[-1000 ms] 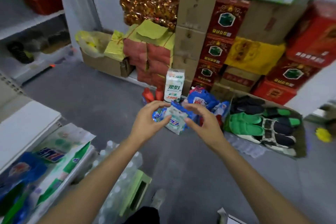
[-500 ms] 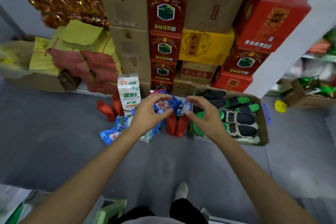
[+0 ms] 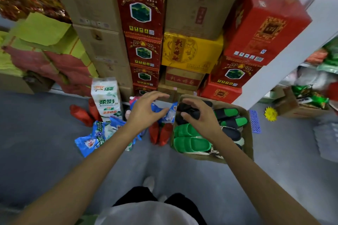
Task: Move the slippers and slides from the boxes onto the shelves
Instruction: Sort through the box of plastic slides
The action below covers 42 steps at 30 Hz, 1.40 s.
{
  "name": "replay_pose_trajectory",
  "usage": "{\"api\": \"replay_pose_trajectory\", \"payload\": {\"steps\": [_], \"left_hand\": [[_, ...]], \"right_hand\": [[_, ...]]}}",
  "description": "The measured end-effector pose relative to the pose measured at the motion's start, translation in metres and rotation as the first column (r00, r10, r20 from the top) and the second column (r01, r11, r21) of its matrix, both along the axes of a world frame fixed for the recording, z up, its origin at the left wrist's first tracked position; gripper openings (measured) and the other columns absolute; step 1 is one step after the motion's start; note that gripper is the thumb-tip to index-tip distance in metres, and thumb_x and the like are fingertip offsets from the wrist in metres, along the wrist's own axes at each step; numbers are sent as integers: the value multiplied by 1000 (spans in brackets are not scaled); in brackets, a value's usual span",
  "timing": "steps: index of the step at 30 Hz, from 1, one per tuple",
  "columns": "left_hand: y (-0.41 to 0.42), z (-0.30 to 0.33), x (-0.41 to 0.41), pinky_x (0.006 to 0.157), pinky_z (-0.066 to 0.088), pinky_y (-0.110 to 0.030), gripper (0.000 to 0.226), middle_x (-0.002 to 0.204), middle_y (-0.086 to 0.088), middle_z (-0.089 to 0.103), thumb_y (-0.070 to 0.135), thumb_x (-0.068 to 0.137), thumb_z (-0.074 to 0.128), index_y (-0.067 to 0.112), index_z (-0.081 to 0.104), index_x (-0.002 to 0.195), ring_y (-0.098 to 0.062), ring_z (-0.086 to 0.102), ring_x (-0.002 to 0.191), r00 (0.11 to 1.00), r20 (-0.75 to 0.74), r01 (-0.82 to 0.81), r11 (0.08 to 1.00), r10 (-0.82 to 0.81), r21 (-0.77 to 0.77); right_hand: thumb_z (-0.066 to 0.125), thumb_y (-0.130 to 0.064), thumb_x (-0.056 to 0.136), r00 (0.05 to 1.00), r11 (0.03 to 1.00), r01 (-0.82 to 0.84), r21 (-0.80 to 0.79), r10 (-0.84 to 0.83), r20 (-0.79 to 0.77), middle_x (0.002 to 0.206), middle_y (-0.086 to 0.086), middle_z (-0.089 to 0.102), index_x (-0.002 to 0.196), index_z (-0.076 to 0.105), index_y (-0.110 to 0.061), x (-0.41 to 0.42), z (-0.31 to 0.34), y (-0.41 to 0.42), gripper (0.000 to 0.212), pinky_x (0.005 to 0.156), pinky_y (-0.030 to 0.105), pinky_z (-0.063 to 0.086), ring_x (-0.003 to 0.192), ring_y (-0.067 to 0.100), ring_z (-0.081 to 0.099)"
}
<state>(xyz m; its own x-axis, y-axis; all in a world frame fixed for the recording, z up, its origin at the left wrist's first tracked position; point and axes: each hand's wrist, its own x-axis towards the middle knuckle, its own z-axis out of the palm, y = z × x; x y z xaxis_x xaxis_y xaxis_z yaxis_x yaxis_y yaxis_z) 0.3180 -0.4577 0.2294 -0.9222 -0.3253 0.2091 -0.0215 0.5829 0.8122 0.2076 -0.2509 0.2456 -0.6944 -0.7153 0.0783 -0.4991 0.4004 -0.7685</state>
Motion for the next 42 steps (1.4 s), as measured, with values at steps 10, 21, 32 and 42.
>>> {"api": "replay_pose_trajectory", "payload": {"steps": [10,21,32,42], "left_hand": [[35,-14,-90,97,49,-38,36,116,12,67,30,84,74,24,68,118,-11,60,113,997,-11,-75,997,75,15],[175,-32,-177,101,46,-27,35,119,11,67,29,86,76,25,68,120,-5,58,114,922,24,-388,920,387,49],[235,-56,-212,98,48,-27,36,117,17,68,34,85,77,29,68,120,-5,61,111,845,112,-529,848,523,33],[320,-147,-220,99,43,-22,39,120,12,67,40,82,69,24,70,118,-11,62,111,617,347,-762,646,706,42]], "right_hand": [[59,-51,88,993,994,-103,30,101,55,128,-11,61,131,59,-23,-104,-4,26,52,102,26,46,121,3,55],[68,-29,92,945,946,-322,33,319,67,118,-40,53,120,54,-44,-244,-25,128,35,108,32,42,117,-13,50],[70,-36,89,919,930,-361,62,344,195,126,-13,63,125,61,-27,-320,-49,166,38,99,40,52,120,8,58],[72,-31,89,868,823,-494,279,449,210,114,-12,64,119,61,-23,-436,-154,183,33,96,33,48,108,10,61]]}}
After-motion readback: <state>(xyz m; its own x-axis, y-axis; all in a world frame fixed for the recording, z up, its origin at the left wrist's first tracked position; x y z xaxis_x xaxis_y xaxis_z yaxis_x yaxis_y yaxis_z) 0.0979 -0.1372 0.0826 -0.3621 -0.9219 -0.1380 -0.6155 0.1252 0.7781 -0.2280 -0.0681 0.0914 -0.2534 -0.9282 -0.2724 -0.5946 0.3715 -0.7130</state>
